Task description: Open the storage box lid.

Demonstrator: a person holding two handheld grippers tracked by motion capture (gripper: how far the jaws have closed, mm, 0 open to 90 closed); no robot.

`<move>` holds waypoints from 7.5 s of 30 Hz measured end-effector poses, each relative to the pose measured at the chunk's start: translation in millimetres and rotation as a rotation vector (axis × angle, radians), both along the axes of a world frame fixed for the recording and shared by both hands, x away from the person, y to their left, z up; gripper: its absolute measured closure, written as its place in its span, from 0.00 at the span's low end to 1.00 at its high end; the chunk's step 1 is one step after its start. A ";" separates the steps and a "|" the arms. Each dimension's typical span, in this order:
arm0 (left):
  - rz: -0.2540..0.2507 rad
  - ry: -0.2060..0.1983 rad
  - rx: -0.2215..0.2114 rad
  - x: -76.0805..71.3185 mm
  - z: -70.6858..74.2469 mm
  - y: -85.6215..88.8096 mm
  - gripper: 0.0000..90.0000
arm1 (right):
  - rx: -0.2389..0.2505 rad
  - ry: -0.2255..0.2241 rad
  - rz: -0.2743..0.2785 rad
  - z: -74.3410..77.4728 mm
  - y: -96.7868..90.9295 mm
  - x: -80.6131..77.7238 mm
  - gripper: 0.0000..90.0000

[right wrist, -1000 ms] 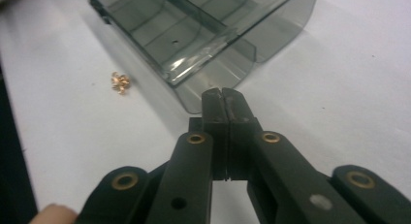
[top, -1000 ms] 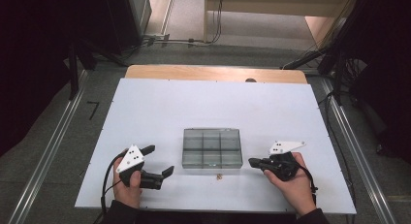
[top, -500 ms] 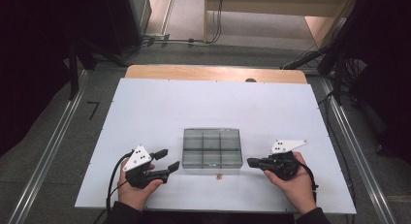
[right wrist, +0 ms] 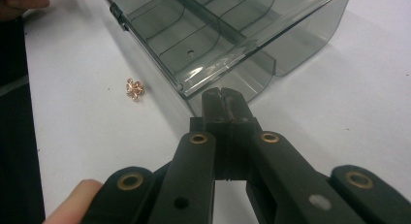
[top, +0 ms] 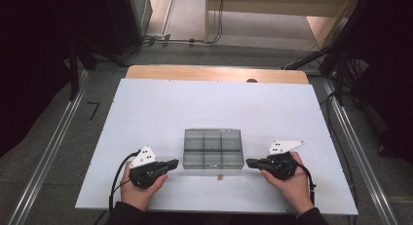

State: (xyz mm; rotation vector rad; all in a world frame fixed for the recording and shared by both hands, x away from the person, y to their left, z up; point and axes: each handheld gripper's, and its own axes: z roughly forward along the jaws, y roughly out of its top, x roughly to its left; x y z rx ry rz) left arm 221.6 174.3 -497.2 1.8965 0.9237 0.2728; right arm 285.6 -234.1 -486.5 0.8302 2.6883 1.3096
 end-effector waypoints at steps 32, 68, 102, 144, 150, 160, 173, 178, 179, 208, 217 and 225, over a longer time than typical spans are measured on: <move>-0.035 0.016 0.002 1.8 -5.2 -8.5 1.00 | 0.002 -0.034 0.036 -1.4 4.0 -2.3 0.98; -0.019 -0.070 -0.075 6.2 15.3 -7.7 1.00 | 0.081 -0.077 0.015 22.7 5.6 1.4 0.98; 0.039 -0.185 -0.173 50.6 44.4 4.7 1.00 | 0.129 -0.124 0.016 57.8 23.6 44.7 0.98; 0.108 -0.027 -0.259 107.9 15.7 -20.2 0.36 | 0.236 -0.157 -0.065 60.6 23.5 62.1 0.98; 0.107 -0.021 -0.277 107.2 15.5 -20.2 0.53 | 0.222 -0.180 -0.084 61.5 21.3 59.4 0.98; 0.103 -0.007 -0.322 107.8 15.4 -18.4 0.61 | 0.205 -0.166 -0.072 60.8 6.4 60.3 0.91; 0.131 0.018 -0.350 108.6 16.0 -18.6 0.61 | 0.147 -0.158 -0.231 39.0 15.0 69.6 0.61; 0.141 0.018 -0.349 109.4 15.2 -18.0 0.63 | 0.188 -0.123 -0.228 26.6 22.4 74.6 0.60; 0.146 0.019 -0.350 109.7 15.0 -18.1 0.64 | 0.187 -0.114 -0.229 24.3 23.8 75.8 0.59; 0.237 0.020 -0.312 113.3 -0.7 -26.6 0.76 | 0.247 -0.166 -0.262 -2.0 38.2 87.6 0.80; 0.235 0.043 -0.334 116.3 -2.8 -28.4 0.80 | 0.255 -0.153 -0.277 -4.5 34.3 88.9 0.79; 0.234 0.059 -0.332 118.0 -5.0 -28.8 0.83 | 0.263 -0.133 -0.289 -6.8 32.1 88.8 0.78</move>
